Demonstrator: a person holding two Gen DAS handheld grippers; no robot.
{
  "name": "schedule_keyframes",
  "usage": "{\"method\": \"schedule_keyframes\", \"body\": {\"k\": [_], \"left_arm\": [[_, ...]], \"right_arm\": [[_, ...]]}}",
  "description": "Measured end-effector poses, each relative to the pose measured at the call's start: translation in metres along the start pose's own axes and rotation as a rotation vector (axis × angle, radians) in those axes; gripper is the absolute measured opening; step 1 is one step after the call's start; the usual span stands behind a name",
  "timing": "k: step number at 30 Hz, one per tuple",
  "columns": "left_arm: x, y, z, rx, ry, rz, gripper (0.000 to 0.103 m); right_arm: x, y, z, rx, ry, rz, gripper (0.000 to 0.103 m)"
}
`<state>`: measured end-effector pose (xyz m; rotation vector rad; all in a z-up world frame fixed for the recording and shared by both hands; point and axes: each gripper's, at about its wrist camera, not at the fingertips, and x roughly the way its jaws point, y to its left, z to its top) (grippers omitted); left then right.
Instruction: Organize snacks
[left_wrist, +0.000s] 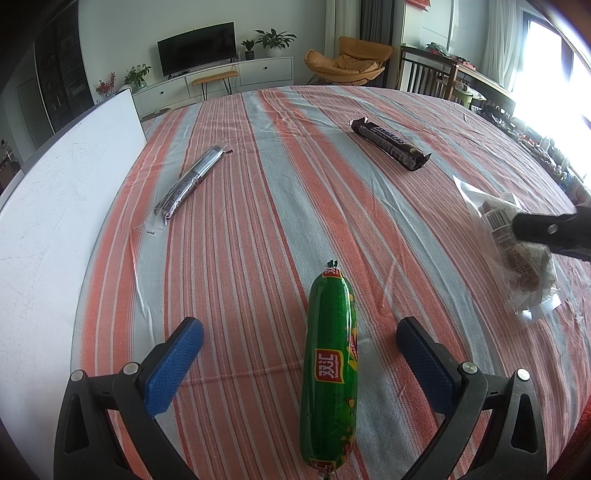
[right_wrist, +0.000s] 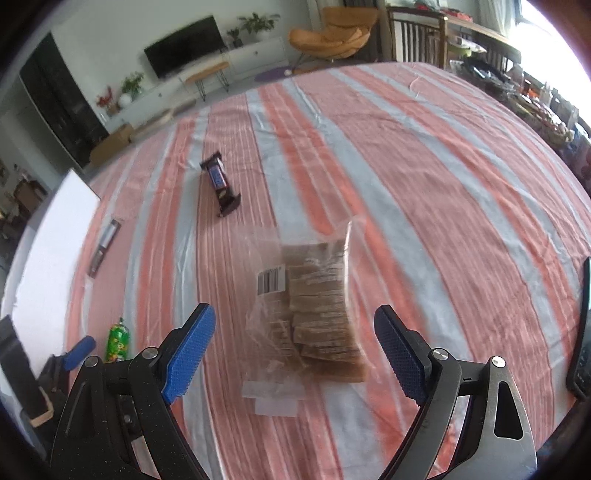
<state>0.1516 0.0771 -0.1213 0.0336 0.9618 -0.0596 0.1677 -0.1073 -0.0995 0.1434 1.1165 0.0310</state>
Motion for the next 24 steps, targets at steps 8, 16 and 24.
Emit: {"method": "schedule_keyframes", "body": {"k": [8,16,24], "left_arm": [[0.001,0.0,0.001,0.014,0.018,-0.011,0.103],[-0.012,0.005,0.004,0.041,0.081,-0.049,0.045],[-0.041,0.025,-0.006,-0.086,0.048,-0.15,0.022]], "right_arm": [[0.022,0.008,-0.014,-0.095,0.006,-0.074,0.097],[0.007,-0.002,-0.011,-0.121,0.016,-0.065,0.049],[-0.043,-0.049,-0.036,0.089,-0.048,0.177,0.048]]}}
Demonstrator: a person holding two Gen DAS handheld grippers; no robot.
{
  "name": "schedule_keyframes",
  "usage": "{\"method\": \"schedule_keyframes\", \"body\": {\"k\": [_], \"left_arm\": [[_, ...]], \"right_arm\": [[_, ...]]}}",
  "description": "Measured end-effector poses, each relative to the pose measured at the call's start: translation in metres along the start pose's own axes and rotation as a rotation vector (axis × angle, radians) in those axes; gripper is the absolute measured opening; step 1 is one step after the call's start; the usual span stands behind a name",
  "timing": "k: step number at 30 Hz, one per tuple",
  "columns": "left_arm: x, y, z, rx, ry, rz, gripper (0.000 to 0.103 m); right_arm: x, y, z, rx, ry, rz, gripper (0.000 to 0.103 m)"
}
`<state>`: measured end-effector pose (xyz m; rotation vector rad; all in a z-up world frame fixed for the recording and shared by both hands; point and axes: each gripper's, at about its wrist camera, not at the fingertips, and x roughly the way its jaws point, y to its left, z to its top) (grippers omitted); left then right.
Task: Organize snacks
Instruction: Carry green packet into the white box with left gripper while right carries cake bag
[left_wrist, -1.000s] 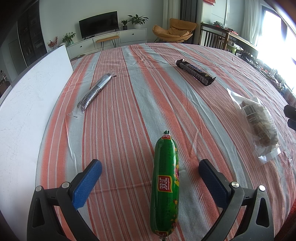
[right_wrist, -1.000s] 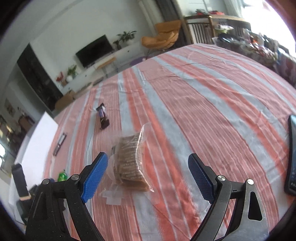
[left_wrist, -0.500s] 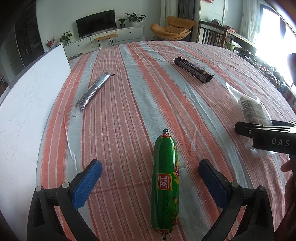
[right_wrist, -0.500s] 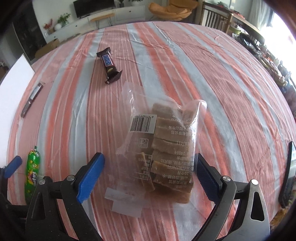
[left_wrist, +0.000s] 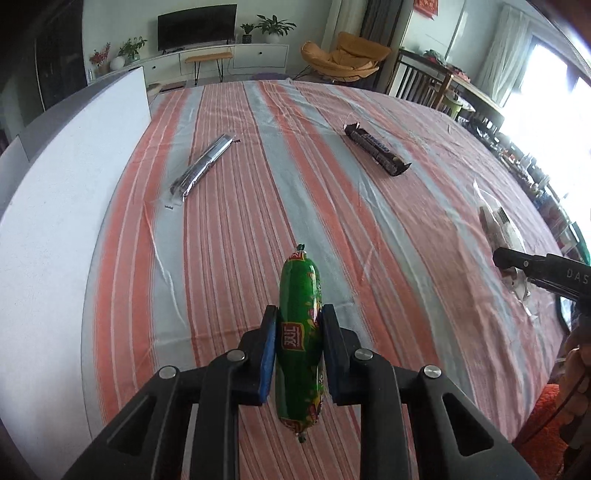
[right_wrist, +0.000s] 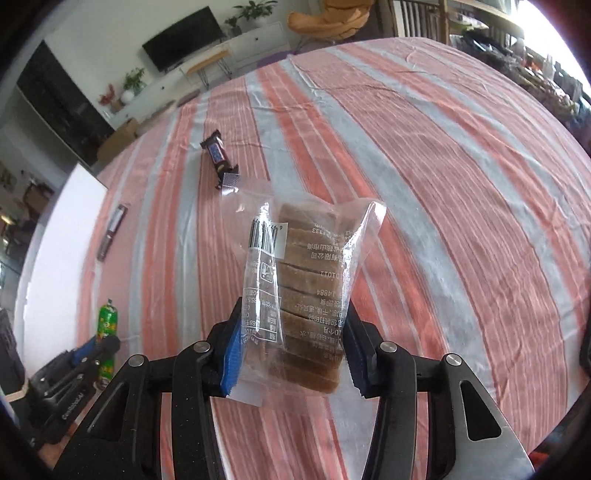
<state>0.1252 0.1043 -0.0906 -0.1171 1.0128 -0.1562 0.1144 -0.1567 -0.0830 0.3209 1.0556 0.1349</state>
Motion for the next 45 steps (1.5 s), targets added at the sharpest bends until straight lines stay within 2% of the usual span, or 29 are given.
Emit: {"method": "schedule_keyframes", "body": {"k": [6,10,13,16,20,23,25,26,27,28,30,33,36,38,40,43,45], "left_arm": [[-0.071,-0.008,0.003,-0.026,-0.092,-0.138,0.022],[-0.137,-0.002,0.009,-0.038,-0.185,-0.199,0.022],[-0.183,0.025,0.013,-0.071,-0.265,-0.177,0.022],[-0.219,0.067,0.011,-0.114,-0.34,-0.063,0.022],[-0.237,0.139,0.004,-0.205,-0.385,0.184,0.022],[-0.235,0.189,-0.011,-0.272,-0.377,0.368,0.022],[-0.224,0.217,-0.02,-0.315,-0.332,0.461,0.024],[-0.217,0.23,-0.025,-0.342,-0.302,0.5,0.027],[-0.211,0.241,-0.029,-0.368,-0.276,0.525,0.042],[-0.206,0.249,-0.034,-0.396,-0.254,0.54,0.065],[-0.202,0.256,-0.041,-0.435,-0.248,0.562,0.085],[-0.195,0.245,-0.039,-0.425,-0.285,0.587,0.087],[-0.188,0.226,-0.028,-0.393,-0.317,0.533,0.088],[-0.186,0.199,-0.019,-0.351,-0.353,0.465,0.088],[-0.183,0.171,-0.005,-0.297,-0.38,0.388,0.092],[-0.169,0.116,0.002,-0.206,-0.396,0.257,0.099],[-0.146,0.077,0.008,-0.126,-0.372,0.172,0.099]], "right_arm": [[-0.045,0.017,0.003,0.031,-0.051,0.163,0.049],[-0.076,0.078,0.009,-0.051,-0.096,0.284,0.049],[-0.096,0.128,0.011,-0.122,-0.114,0.377,0.049],[-0.107,0.19,0.007,-0.198,-0.106,0.479,0.049],[-0.096,0.283,-0.002,-0.319,-0.016,0.598,0.049],[-0.076,0.346,-0.021,-0.43,0.03,0.624,0.051],[-0.055,0.377,-0.033,-0.481,0.056,0.608,0.065],[-0.044,0.389,-0.04,-0.495,0.064,0.564,0.068],[-0.035,0.395,-0.045,-0.511,0.064,0.512,0.072],[-0.03,0.398,-0.05,-0.532,0.057,0.471,0.072],[-0.029,0.392,-0.054,-0.544,0.039,0.469,0.072],[-0.03,0.358,-0.048,-0.526,-0.017,0.449,0.077],[-0.027,0.309,-0.035,-0.48,-0.09,0.376,0.078],[-0.022,0.271,-0.035,-0.467,-0.152,0.277,0.081],[-0.01,0.222,-0.039,-0.451,-0.21,0.129,0.081],[0.018,0.141,-0.049,-0.384,-0.187,-0.094,0.081],[0.027,0.1,-0.052,-0.331,-0.168,-0.171,0.081]]}}
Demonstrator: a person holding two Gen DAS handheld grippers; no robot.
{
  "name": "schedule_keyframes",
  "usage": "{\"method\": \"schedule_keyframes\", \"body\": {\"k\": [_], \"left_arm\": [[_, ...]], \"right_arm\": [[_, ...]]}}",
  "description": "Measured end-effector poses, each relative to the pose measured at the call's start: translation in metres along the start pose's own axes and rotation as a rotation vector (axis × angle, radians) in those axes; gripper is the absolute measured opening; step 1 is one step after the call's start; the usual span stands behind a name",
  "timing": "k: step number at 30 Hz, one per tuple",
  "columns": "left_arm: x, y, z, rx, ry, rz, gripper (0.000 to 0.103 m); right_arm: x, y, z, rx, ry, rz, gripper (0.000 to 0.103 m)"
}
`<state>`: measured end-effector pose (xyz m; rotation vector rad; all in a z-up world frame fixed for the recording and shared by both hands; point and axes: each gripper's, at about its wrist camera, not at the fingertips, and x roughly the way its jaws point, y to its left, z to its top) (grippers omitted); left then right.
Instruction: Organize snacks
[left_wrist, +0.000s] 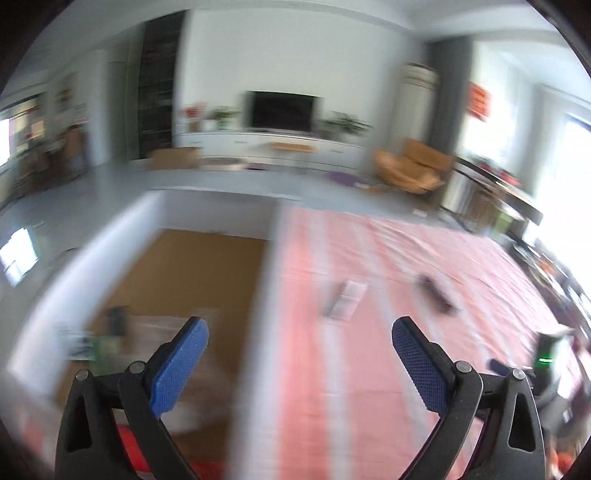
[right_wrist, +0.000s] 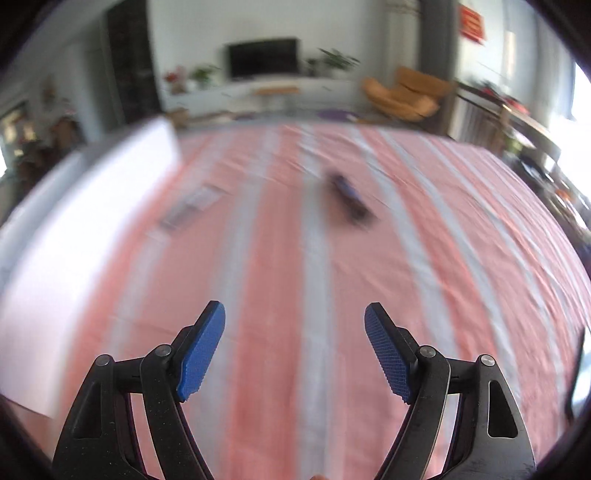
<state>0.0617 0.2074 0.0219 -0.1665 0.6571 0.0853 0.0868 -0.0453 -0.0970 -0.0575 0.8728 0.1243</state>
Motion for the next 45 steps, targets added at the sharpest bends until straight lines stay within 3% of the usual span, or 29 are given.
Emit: {"method": "schedule_keyframes", "body": {"k": [3,5,12,18,22,45], "left_arm": [[0.028,-0.056,-0.014,0.096,0.089,-0.097,0.099],[0.054,-0.086,-0.029,0.146,0.127,-0.14,0.099],[0.124,-0.14,-0.059,0.191,0.225,-0.126,0.099],[0.156,-0.147,-0.08,0.231,0.276,-0.064,0.099],[0.16,-0.15,-0.082,0.23,0.303,-0.063,0.099],[0.161,-0.146,-0.08,0.241,0.308,-0.053,0.103]], "right_arm": [[0.005,-0.04,-0.011,0.055,-0.003,-0.102,0.081],[0.002,-0.06,-0.009,0.12,-0.004,-0.122,0.081],[0.005,-0.083,-0.015,0.212,0.043,-0.143,0.081],[0.01,-0.084,-0.018,0.198,0.047,-0.143,0.083],[0.013,-0.085,-0.019,0.197,0.047,-0.142,0.084],[0.014,-0.086,-0.02,0.196,0.049,-0.141,0.087]]}}
